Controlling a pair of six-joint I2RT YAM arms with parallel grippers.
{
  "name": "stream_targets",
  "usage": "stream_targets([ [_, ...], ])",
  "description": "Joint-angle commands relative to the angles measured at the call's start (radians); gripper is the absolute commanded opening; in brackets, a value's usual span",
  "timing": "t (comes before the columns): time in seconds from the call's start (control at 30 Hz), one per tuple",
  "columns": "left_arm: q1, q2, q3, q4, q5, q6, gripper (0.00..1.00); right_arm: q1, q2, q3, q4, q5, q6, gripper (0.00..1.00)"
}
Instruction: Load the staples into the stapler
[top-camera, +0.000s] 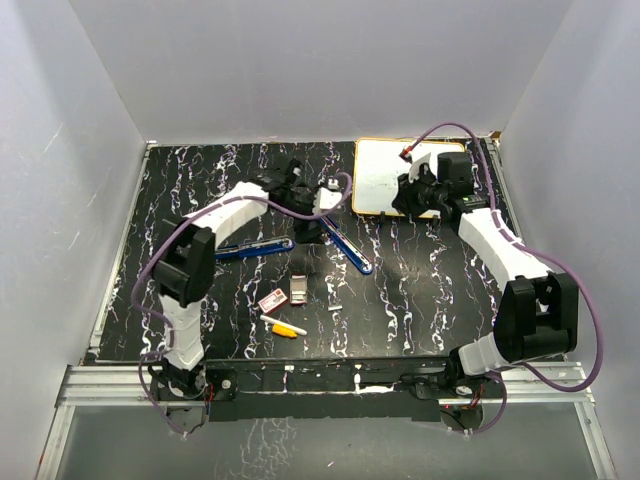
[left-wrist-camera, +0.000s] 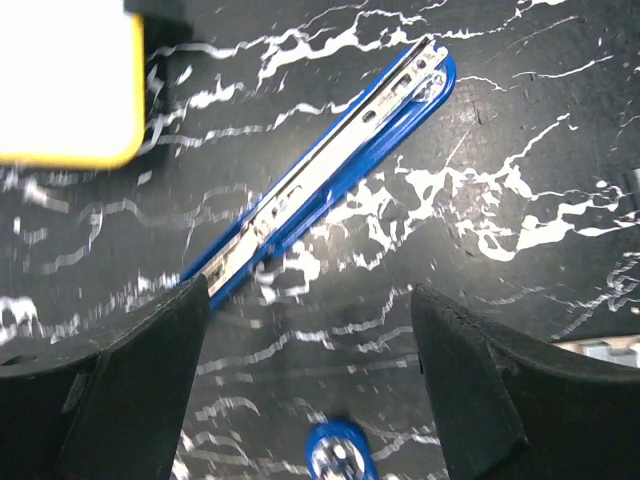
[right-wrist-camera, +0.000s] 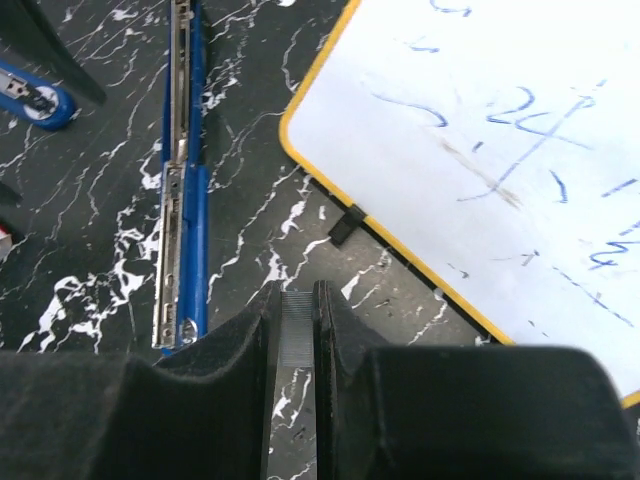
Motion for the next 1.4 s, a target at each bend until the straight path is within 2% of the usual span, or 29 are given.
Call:
stream_targets([
  [0.0,-0.083,0.099,0.159,-0.202,0.032,0.287,0.78,-0.035,-0.046,-0.018,0.071,-0.009,0.024,0.10],
  [0.17,-0.147,0.246,0.346,-0.314,0.009,0.370,0.74,-0.063,-0.042,-0.045,0.083,-0.015,0.015,0.10],
  [0.37,-0.222,0.371,0.475,-0.380,-0.015,0.433,0.70,-0.089,-0.035,-0.059,0.090,-0.023,0.006,0.10],
  [0.47,-0.254,0.415,0.528,-0.423,-0.033,0.471,0.62,-0.098,-0.035,-0.063,0.089,-0.029,0.005,0.10],
  [0.57,-0.274,0.429,0.549,-0.455,-0.043,0.500,0.50,-0.108,-0.042,-0.073,0.094,-0.043,0.000,0.10],
  [0.8,-0.315,0.409,0.528,-0.507,-0.059,0.520,0.32,-0.113,-0.051,-0.072,0.083,-0.058,-0.005,0.10],
  [1.0,-0.368,0.342,0.422,-0.516,-0.063,0.503,0.12,-0.113,-0.078,-0.077,0.069,-0.063,-0.006,0.10],
  [1.2,-0.411,0.234,0.229,-0.481,-0.056,0.526,0.09,-0.112,-0.113,-0.098,0.036,-0.083,-0.014,0.10],
  [1.37,-0.461,0.226,0.205,-0.502,-0.061,0.572,0.09,-0.112,-0.153,-0.133,0.006,-0.115,-0.024,0.10],
])
